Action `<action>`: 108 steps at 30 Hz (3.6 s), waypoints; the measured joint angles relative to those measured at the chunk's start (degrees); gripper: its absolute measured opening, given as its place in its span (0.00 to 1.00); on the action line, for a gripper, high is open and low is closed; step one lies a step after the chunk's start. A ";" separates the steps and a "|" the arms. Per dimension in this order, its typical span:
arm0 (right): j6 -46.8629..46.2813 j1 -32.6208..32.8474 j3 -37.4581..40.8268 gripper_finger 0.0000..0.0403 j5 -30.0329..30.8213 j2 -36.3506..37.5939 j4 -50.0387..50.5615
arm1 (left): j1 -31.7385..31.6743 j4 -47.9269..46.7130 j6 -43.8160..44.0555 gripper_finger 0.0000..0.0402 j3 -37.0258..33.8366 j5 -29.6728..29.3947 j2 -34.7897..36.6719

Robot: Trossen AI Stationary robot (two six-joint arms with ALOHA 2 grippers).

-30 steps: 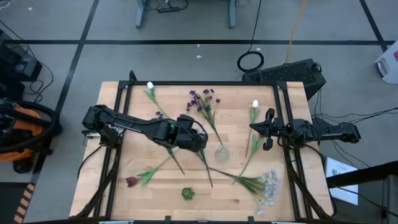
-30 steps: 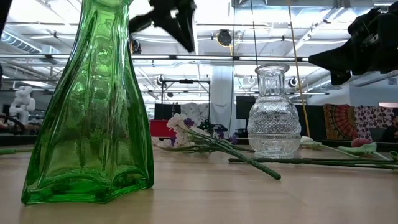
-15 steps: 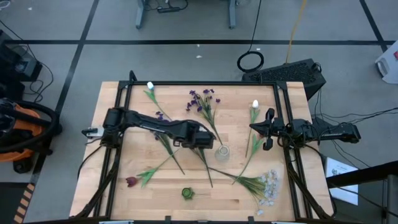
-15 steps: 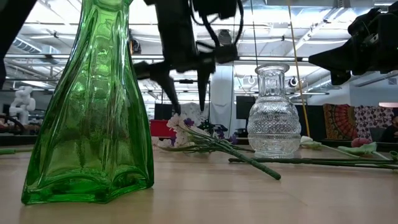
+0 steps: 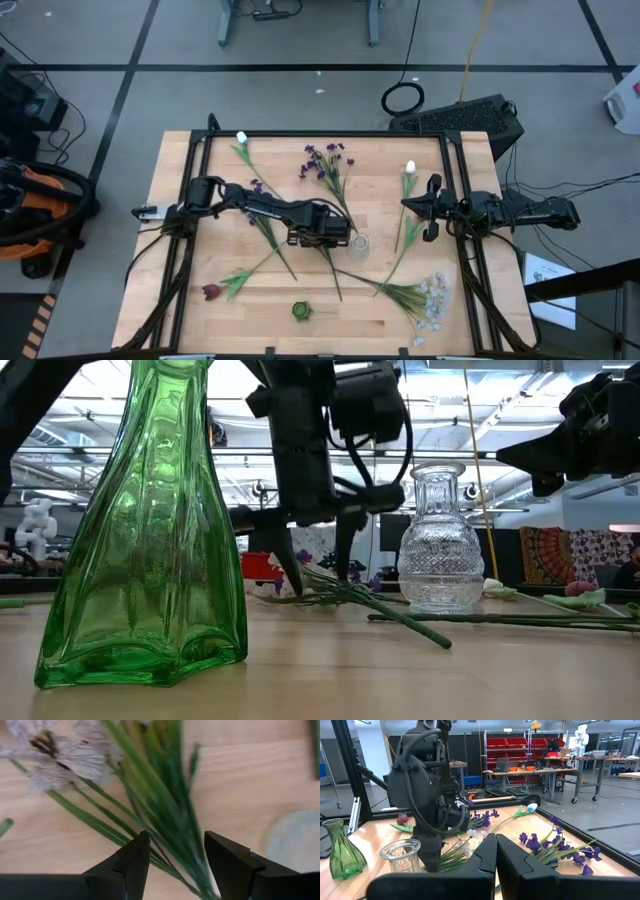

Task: Sort flowers into vase by color
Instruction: Put the left white flowers into the green vase

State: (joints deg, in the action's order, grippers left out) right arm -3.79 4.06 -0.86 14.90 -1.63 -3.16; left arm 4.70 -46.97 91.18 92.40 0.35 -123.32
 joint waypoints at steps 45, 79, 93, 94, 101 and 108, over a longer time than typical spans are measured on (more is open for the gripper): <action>-0.02 0.01 0.01 0.00 0.02 -1.14 -0.02 | 10.72 -3.29 -64.88 0.02 0.00 -27.42 34.44; -0.01 0.01 0.01 0.00 0.02 -1.25 -0.03 | 37.87 93.27 -89.24 0.01 -53.83 -27.44 52.46; -0.01 0.01 0.00 0.00 0.01 -1.25 -0.03 | 37.24 92.86 -88.62 0.05 -53.83 -27.51 43.93; -0.01 0.01 0.00 0.00 0.01 -1.25 -0.02 | 37.28 92.91 -87.73 0.06 -53.83 -27.51 43.24; 0.00 0.01 0.00 0.00 0.00 -1.25 -0.03 | 37.28 92.89 -86.98 0.10 -53.83 -27.51 38.96; -0.01 0.01 0.00 0.00 0.00 -1.25 -0.03 | 36.69 92.53 -79.50 0.15 -53.83 -27.12 38.20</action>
State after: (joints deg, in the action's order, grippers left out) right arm -3.81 4.07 -0.86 14.90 -2.87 -3.19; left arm 41.39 45.56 11.68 38.57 -26.76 -85.12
